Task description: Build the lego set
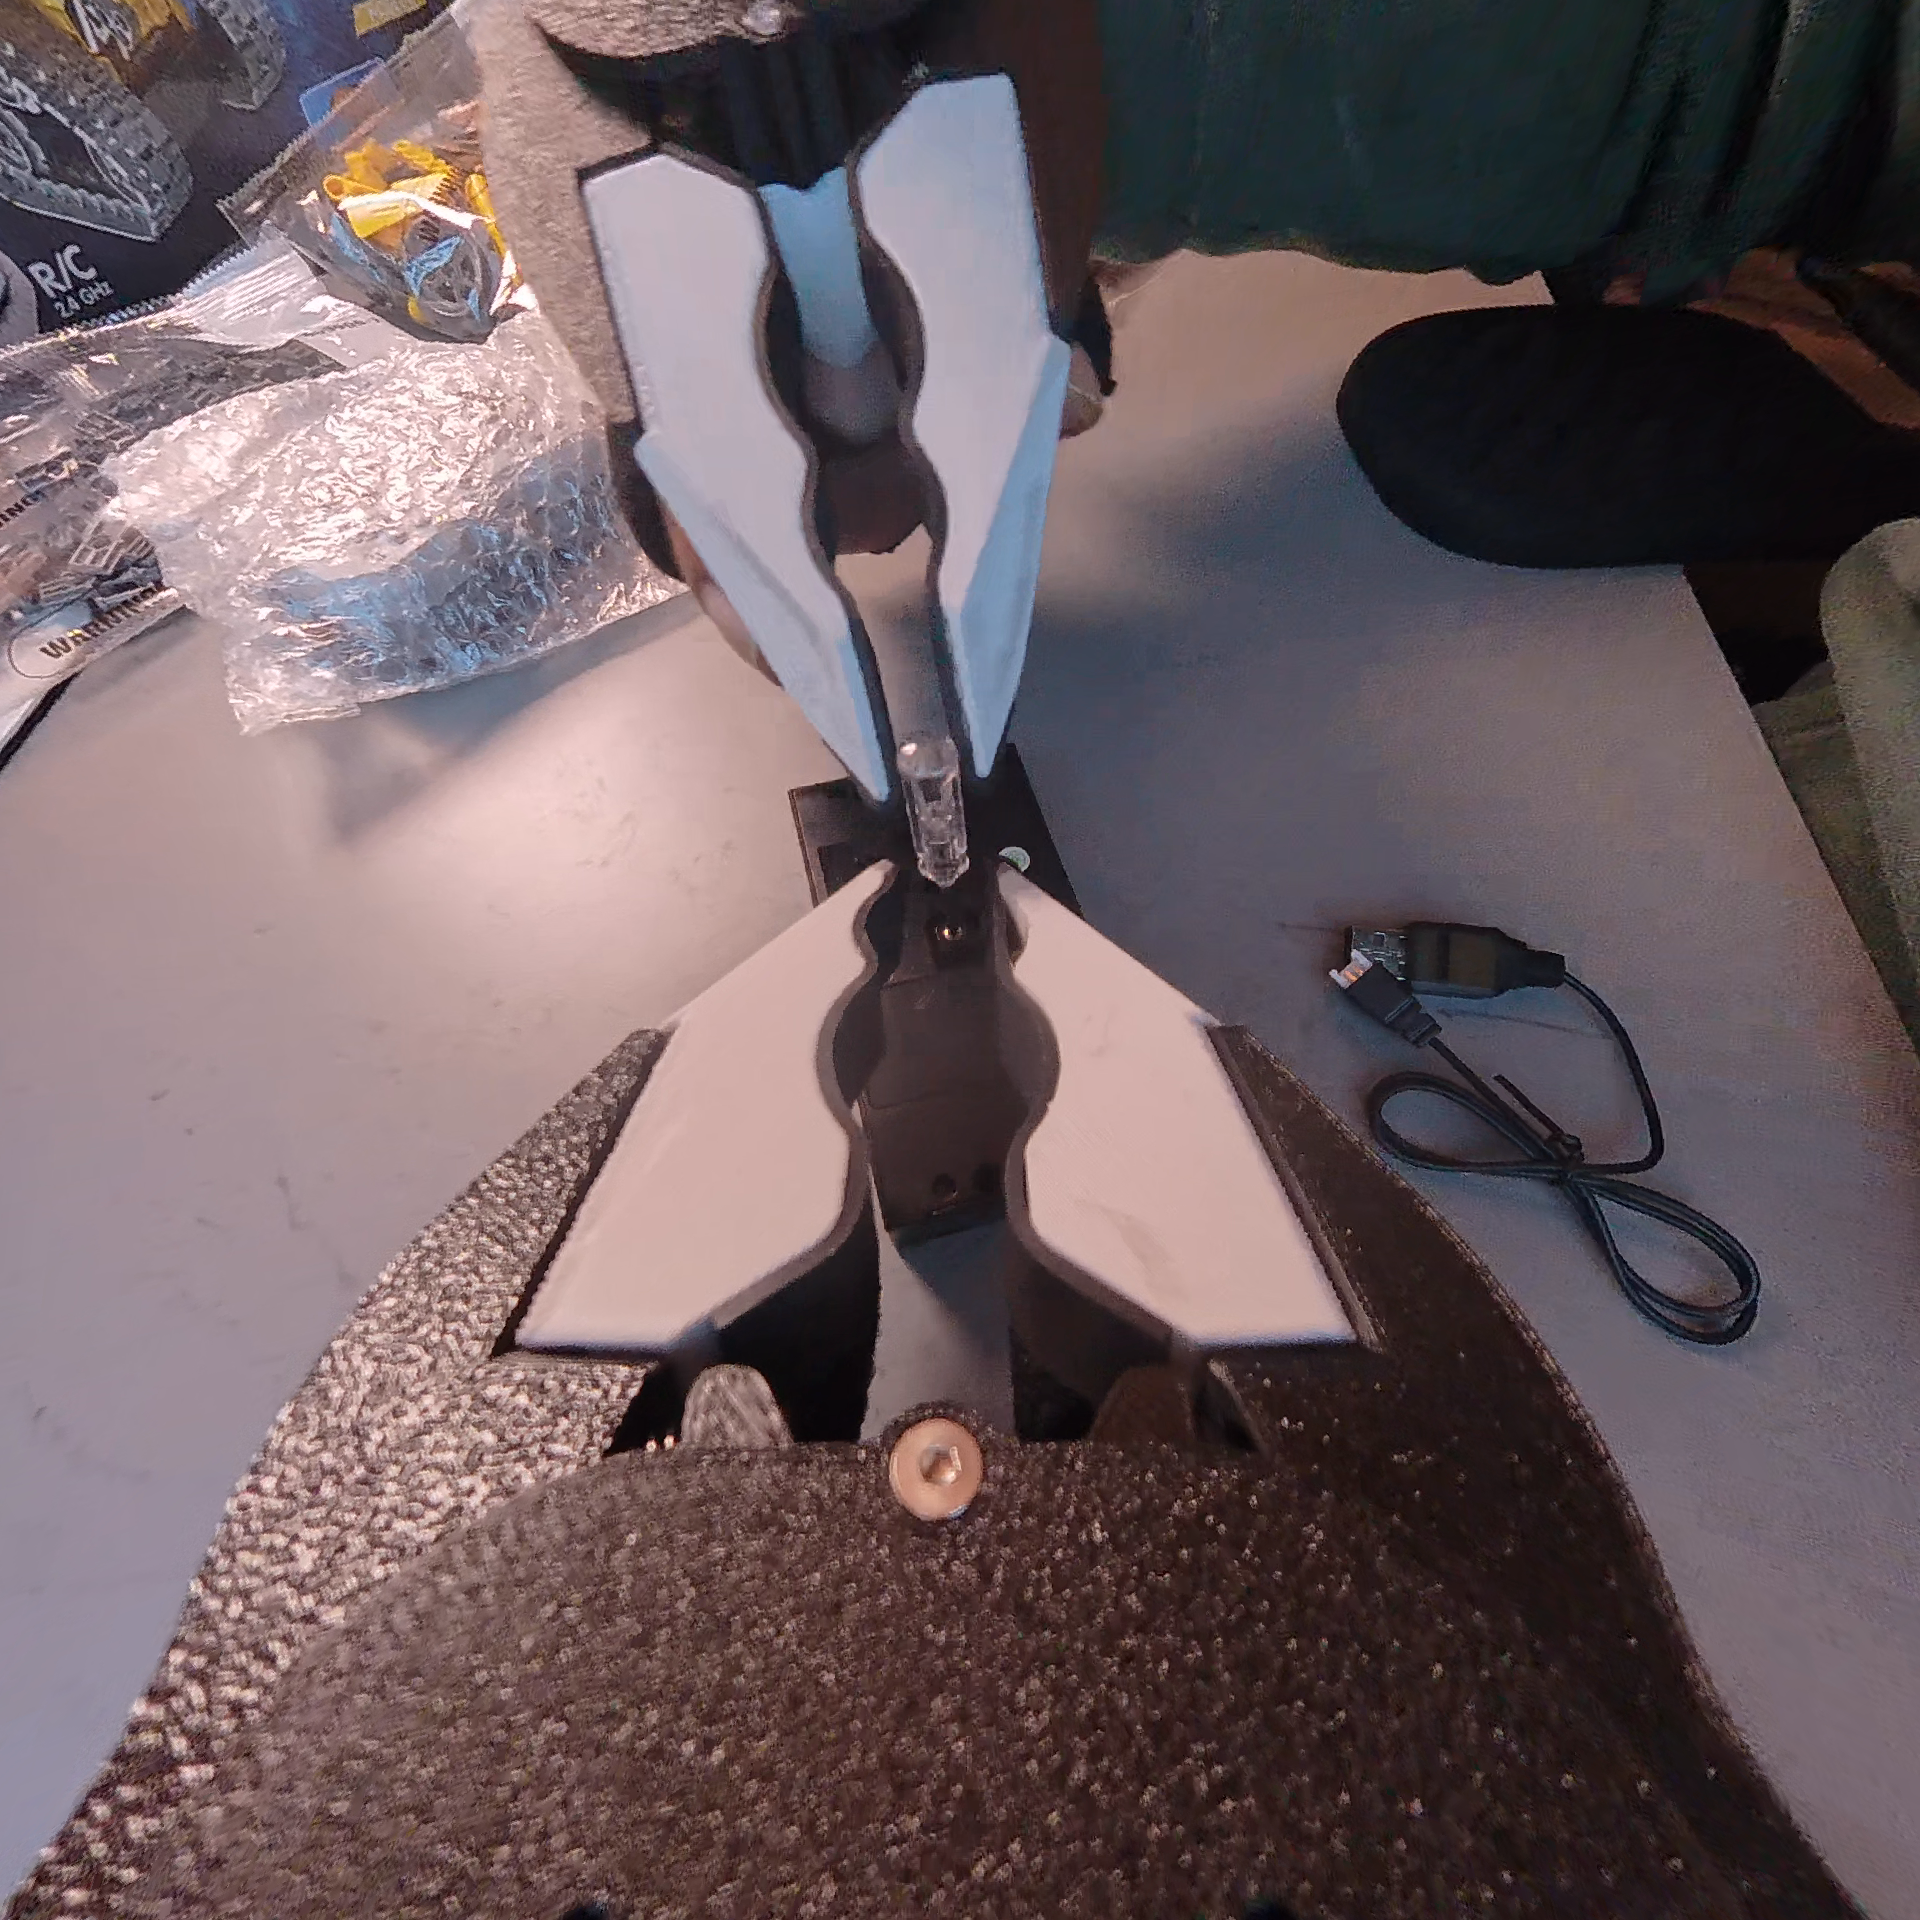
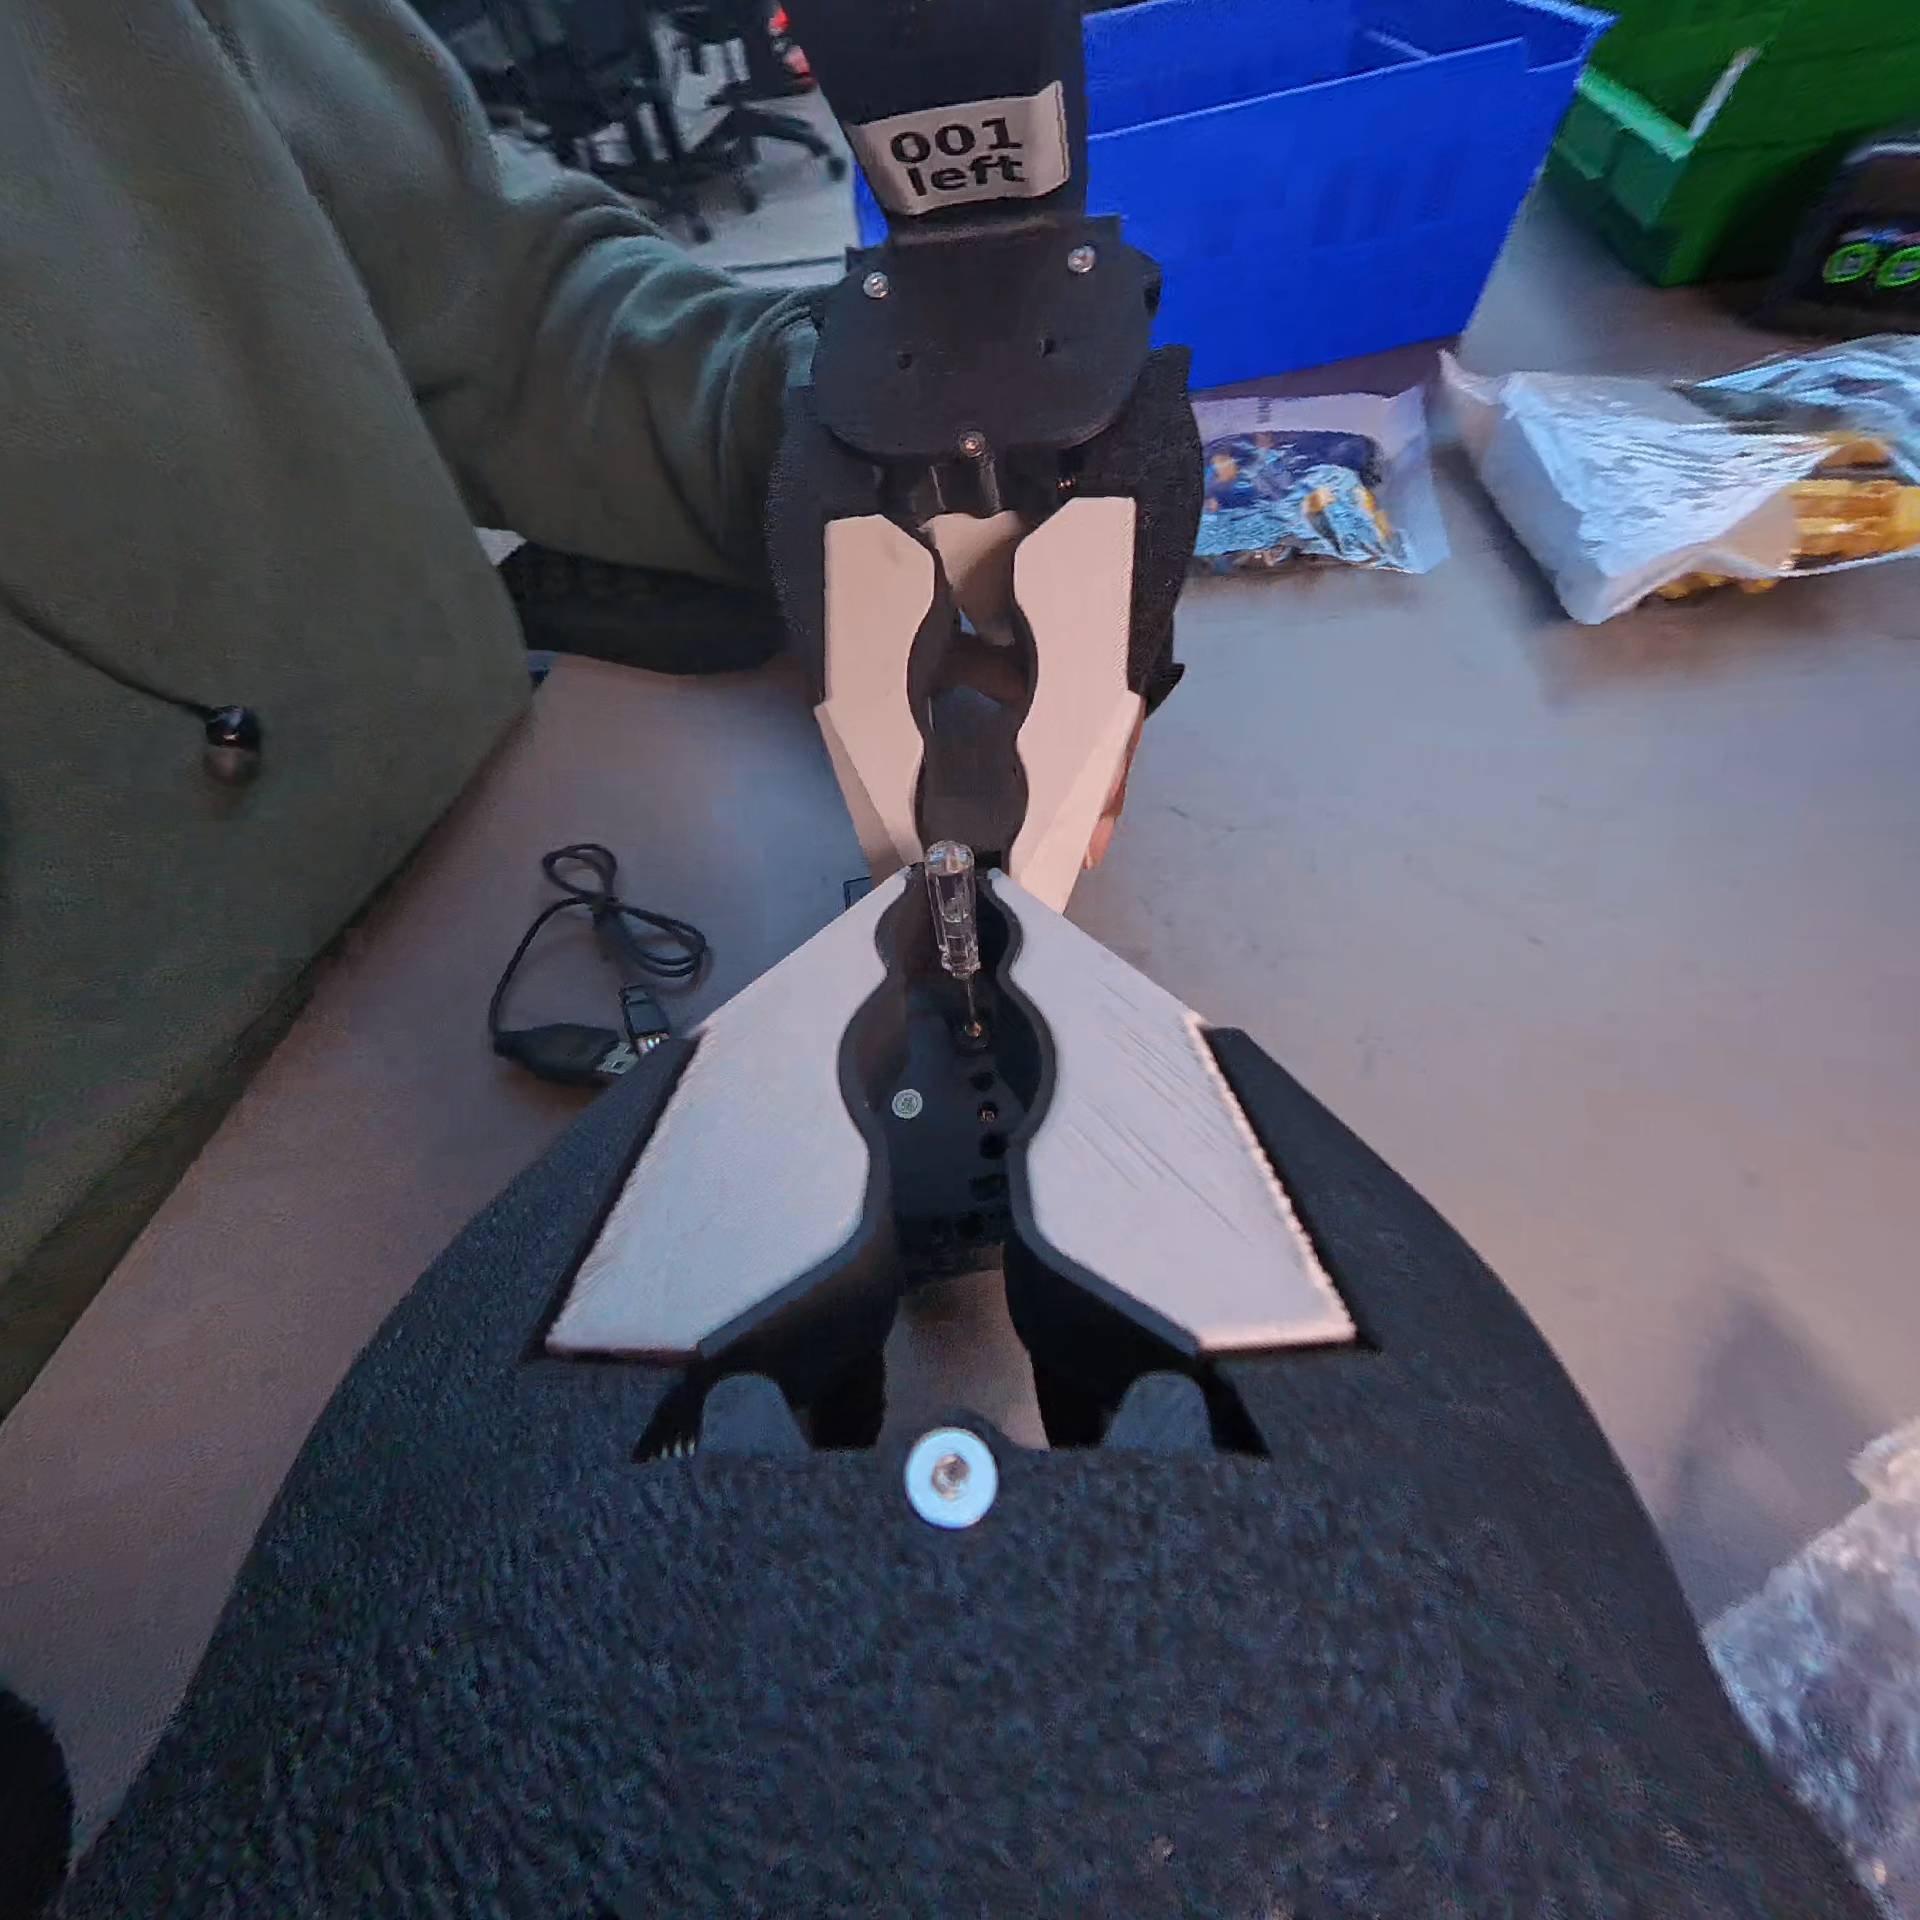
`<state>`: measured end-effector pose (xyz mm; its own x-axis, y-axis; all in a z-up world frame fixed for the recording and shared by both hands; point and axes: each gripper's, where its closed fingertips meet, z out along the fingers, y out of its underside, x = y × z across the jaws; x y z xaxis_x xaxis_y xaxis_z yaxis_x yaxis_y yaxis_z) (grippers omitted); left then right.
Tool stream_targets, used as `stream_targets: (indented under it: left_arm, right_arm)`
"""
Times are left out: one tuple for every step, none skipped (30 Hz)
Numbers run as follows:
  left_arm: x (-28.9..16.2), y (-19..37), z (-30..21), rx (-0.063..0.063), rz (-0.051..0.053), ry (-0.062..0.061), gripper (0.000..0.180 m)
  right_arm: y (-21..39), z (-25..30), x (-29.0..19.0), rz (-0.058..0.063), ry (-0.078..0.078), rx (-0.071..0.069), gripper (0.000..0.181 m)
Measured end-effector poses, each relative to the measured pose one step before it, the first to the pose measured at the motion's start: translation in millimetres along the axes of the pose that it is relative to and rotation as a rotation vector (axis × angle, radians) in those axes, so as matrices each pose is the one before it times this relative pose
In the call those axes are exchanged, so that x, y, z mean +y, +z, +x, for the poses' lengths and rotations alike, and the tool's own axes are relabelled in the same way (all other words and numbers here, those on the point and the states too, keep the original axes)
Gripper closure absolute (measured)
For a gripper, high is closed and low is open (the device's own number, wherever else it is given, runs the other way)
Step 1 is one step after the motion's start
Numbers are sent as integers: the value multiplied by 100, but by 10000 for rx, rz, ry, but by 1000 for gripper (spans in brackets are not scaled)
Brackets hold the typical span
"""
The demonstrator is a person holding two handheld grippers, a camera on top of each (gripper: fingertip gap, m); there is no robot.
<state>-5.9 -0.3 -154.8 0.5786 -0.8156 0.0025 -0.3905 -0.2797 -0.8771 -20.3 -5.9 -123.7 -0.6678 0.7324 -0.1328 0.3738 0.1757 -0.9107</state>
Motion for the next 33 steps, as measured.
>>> stream_targets:
  left_arm:
    - [-20,60,50,27,10,33,167]
    - [-69,61,53,36,46,-12,168]
    - [-35,56,-30,-14,16,-26,169]
    - [-2,26,-77,-48,-12,-16,171]
    - [25,-4,-20,-19,-12,-10,171]
    - [7,13,-3,-15,-14,-51,172]
    - [-21,43,-20,-29,-13,-84,172]
    - [-28,56,-51,-64,-24,-45,171]
    - [-6,27,-53,-77,-41,9,172]
    - [15,11,-34,-52,-43,24,172]
    - [1,4,-20,-48,-25,7,172]
    - [-2,15,-44,-50,-6,-30,172]
    - [-11,22,-27,-31,-2,-48,172]
    - [-19,30,5,-31,-9,-16,172]
    - [-10,36,-26,-51,-22,25,172]
    - [-14,35,-4,-54,-29,37,172]
    - [-9,28,3,-55,-31,37,172]
    - [-9,27,5,-60,-31,25,172]
    - [9,12,18,-45,-30,10,172]
    - [-7,1,18,-42,-31,15,172]
    - [11,-3,10,-48,-35,26,172]
    - [6,-2,22,-33,-32,38,171]
    - [1,13,14,-33,-25,39,171]
    - [-2,5,-14,-36,-15,16,172]
    - [5,6,-53,-34,-8,-13,172]
    - [27,-26,-45,-3,3,-28,172]
    - [24,-20,-28,30,16,-35,172]
    - [50,-42,-16,52,15,-22,172]
    - [55,-49,9,73,12,14,172]
    - [135,-28,13,56,-37,61,170]
    - [189,25,8,18,-105,119,165]
    - [110,28,77,31,-90,142,164]
    - [10,29,139,46,-27,117,165]
  right_arm:
    - [57,121,-22,-121,1,-510,174]
    - [64,-2,-11,-120,58,-506,174]
    - [83,10,-15,-94,54,-392,174]
    - [85,40,-29,-59,-15,-225,174]
    - [50,-32,-8,-33,-35,-106,174]
    - [10,4,-7,-6,-18,71,174]
    - [-74,19,7,24,-14,221,174]
    - [-158,32,3,51,67,354,174]
    - [-239,105,-100,93,138,516,173]
    - [-294,-128,-489,314,166,530,163]
    - [-289,-123,-775,470,256,691,156]
    - [-186,156,-528,312,297,979,157]
    - [-124,409,-88,44,142,1246,157]
    - [-170,150,-10,69,119,1125,157]
    - [-171,-303,89,39,383,745,159]
    - [-101,-248,221,-23,501,648,159]
    - [-77,-89,238,13,337,651,159]
    - [-45,197,290,-29,229,682,159]
    - [22,288,295,-48,71,610,158]
    - [87,220,154,29,66,425,156]
    - [170,11,101,27,90,182,154]
    - [211,-9,15,78,90,84,154]
    - [256,205,143,-36,-24,125,157]
    - [294,73,308,-159,-100,-34,164]
    - [237,-149,140,-74,-32,-226,172]
    - [124,-94,-19,-6,-89,-249,174]
    - [72,-18,-17,-89,-351,-342,175]
    - [74,-43,-26,-89,-453,-518,174]
    - [77,-89,-19,-25,-511,-683,174]
    - [37,-208,-20,5,-503,-855,175]
    - [-40,-481,-6,28,-616,-1041,175]
    - [-98,-552,47,76,-815,-1000,174]
    - [-125,-313,50,119,-712,-815,174]
